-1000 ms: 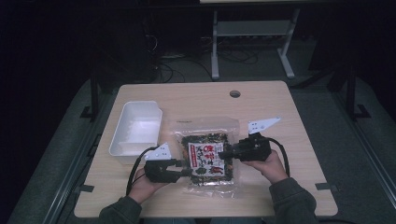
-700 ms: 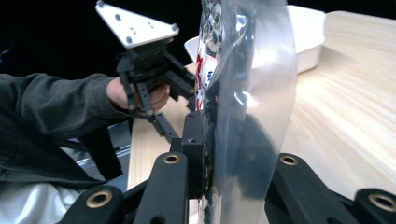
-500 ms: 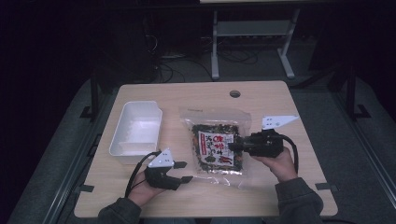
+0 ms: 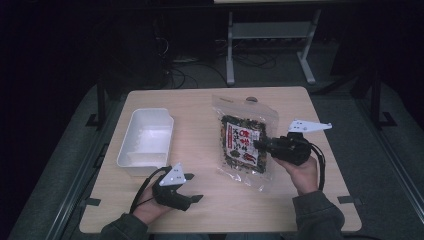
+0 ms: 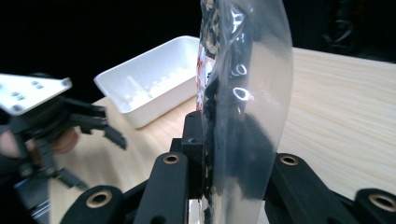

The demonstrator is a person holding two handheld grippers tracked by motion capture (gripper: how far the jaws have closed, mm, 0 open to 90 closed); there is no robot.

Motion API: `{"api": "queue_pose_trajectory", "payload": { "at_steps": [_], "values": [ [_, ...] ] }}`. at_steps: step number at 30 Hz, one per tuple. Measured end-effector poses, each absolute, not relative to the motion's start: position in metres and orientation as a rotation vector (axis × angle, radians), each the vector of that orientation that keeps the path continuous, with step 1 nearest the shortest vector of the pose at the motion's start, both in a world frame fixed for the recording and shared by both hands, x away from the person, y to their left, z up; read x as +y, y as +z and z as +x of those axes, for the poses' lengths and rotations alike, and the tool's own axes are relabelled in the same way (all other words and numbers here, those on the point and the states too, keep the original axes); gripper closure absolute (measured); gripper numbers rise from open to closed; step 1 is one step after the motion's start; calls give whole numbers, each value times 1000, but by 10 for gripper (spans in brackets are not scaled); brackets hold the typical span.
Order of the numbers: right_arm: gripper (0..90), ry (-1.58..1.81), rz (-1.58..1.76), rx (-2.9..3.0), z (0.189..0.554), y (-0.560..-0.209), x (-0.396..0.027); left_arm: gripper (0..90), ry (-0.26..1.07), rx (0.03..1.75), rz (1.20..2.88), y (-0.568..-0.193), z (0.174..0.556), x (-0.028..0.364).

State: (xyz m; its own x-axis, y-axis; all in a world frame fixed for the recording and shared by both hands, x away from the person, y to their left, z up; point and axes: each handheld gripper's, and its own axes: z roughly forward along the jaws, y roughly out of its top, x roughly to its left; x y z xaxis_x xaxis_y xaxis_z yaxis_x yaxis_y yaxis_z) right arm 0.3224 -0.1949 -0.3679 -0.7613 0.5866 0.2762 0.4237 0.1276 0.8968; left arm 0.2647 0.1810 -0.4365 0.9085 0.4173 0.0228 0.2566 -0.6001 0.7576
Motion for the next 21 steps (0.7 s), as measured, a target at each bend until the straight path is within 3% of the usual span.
{"api": "queue_pose_trajectory", "payload": {
  "at_steps": [6,21],
  "values": [
    [749,1634,1062,2187,319,-366,-188,195,275,494,2261,-437,261,187],
    [751,1609,1045,2069,320,-346,-134,190,322,515,2291,-439,250,213]
  ]
}}
